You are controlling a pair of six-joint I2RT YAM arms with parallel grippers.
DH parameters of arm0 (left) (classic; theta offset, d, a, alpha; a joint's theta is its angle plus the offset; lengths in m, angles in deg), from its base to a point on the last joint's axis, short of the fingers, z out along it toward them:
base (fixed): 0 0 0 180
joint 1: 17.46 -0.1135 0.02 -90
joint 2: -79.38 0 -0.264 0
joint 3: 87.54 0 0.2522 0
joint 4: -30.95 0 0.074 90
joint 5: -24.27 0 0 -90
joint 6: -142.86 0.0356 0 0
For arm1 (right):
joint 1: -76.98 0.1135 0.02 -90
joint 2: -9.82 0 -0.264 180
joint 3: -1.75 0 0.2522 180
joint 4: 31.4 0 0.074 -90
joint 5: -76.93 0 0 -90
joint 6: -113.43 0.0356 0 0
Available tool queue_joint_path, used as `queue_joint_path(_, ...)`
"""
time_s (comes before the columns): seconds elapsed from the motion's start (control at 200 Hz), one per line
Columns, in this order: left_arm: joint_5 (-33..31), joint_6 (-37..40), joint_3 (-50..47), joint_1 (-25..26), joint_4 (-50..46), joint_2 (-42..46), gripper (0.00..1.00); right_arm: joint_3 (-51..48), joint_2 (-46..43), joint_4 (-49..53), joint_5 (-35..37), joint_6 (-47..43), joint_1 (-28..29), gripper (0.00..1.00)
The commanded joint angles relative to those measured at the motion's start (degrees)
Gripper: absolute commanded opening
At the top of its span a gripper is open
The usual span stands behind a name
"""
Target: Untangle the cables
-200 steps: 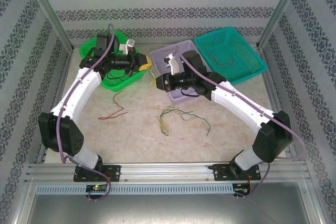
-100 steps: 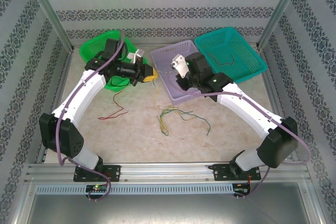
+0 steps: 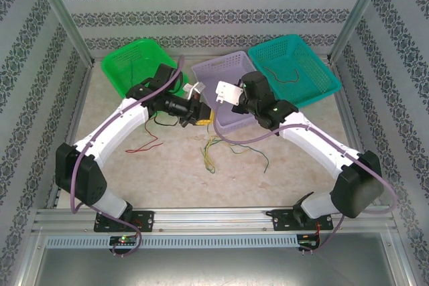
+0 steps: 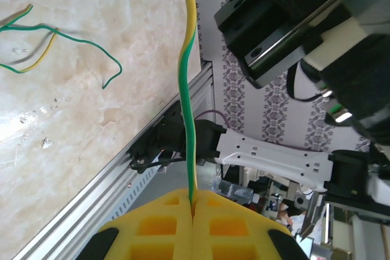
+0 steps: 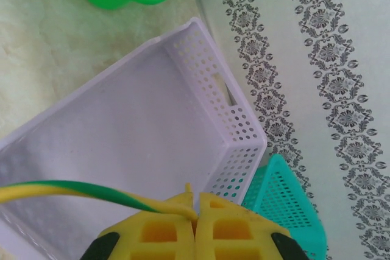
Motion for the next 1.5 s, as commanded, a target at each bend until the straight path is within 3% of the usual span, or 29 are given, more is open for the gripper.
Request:
queue_joint_path(0.0, 3.85, 4.67, 1.89, 2.83, -9.85, -1.38, 0.0, 0.43, -0.61, -6.94, 3.08, -4.7, -6.06, 0.06)
queue_joint_path(0.045, 1.43, 4.18, 2.66, 2.8, -9.65, -1.69, 0.0, 0.63, -1.14, -6.43, 1.54, -3.84, -7.11, 0.24)
queue_joint_path(0.085, -1.2, 3.36, 3.8, 2.42, -9.34, -2.16, 0.0, 0.38, -2.22, -5.9, -0.23, -2.43, -7.6, 0.34)
queue_joint_path(0.22, -11.62, -2.62, 6.72, 1.15, -6.35, -3.68, 0.0, -0.03, -7.8, 1.83, -9.51, 11.91, -8.98, 0.46)
queue_joint_path(0.315, -15.81, -6.33, 8.1, 1.06, -3.31, -4.29, 0.0, -4.06, -12.48, 2.0, -10.26, 25.5, -9.07, 0.53)
queue_joint_path(0.415, -16.89, -7.68, 11.01, 1.04, -1.94, -5.48, 0.0, -4.29, -15.81, 2.61, 1.03, 52.47, -10.09, 0.61)
queue_joint_path(0.535, -16.1, -7.11, 14.47, 1.1, -0.29, -6.52, 0.0, -2.37, -17.63, 8.9, -8.66, 88.92, -12.85, 0.67)
queue_joint_path(0.669, -15.2, -7.32, 15.45, 1.11, 2.16, -7.38, 0.0, -7.06, -16.48, 1.94, -20.1, 128.96, -10.63, 0.7)
queue_joint_path(0.734, -14.31, -7.46, 15.37, 1.2, 3.07, -7.67, 0.0, -7.93, -14.61, -1.41, -21.19, 142.4, -8.9, 0.71)
queue_joint_path(0.809, -13.43, -7.16, 14.93, 1.38, 4.1, -7.53, 0.0, -6.11, -11.87, -3.6, -22.84, 150.88, -8.3, 0.74)
queue_joint_path(1.014, -11.39, -5.63, 13.53, 2.02, 5.31, -6.34, 0.0, -2.97, -4.08, -8.48, -30.67, 163.58, -9.37, 0.72)
queue_joint_path(1.144, -10.76, -5.25, 12.55, 2.63, 6.03, -5.07, 0.0, -4.41, -1.12, -10.51, -33.3, 167.05, -9.59, 0.59)
queue_joint_path(1.194, -10.03, -4.91, 12.32, 2.97, 6.03, -4.88, 0.0, -4.28, -0.75, -9.73, -32.45, 166.21, -10.25, 0.48)
queue_joint_path(1.329, -8.55, -2.97, 11.79, 4.07, 3.83, -4.53, 0.0, 0.21, 0.62, -4.23, -30.16, 155.66, -14.2, 0.01)
queue_joint_path(1.499, -5.33, 0.5, 10.59, 6.66, -1.36, -6.72, 0.0, 13.16, 6.31, 1.04, -32.49, 131.77, -18.42, 0.0)
